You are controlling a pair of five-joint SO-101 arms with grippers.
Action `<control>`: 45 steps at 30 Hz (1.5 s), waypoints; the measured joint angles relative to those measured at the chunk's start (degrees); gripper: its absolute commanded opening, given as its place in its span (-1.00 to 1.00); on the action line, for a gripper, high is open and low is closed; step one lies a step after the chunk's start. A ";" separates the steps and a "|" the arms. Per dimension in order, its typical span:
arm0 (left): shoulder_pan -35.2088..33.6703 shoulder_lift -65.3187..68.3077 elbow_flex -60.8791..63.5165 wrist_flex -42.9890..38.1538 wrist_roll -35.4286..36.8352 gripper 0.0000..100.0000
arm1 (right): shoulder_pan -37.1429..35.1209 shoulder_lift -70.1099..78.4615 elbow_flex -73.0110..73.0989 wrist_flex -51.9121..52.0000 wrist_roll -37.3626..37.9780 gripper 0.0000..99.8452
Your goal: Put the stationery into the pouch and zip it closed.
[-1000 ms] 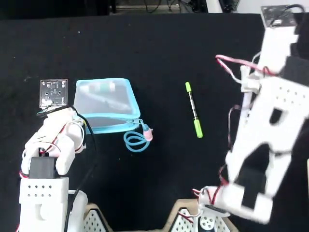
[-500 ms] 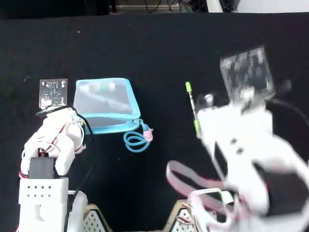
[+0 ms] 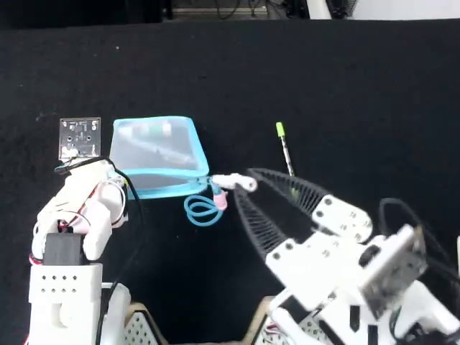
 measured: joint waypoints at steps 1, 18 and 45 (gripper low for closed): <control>0.00 0.00 0.00 0.00 0.00 -0.94 | -1.14 -1.49 2.90 -2.55 0.00 -0.98; 0.00 0.00 0.00 0.00 0.00 -0.94 | -5.80 -13.98 41.32 -31.12 0.09 -0.98; 0.00 0.00 0.00 0.00 0.00 -0.94 | -5.63 -13.80 57.32 -32.26 11.52 -0.70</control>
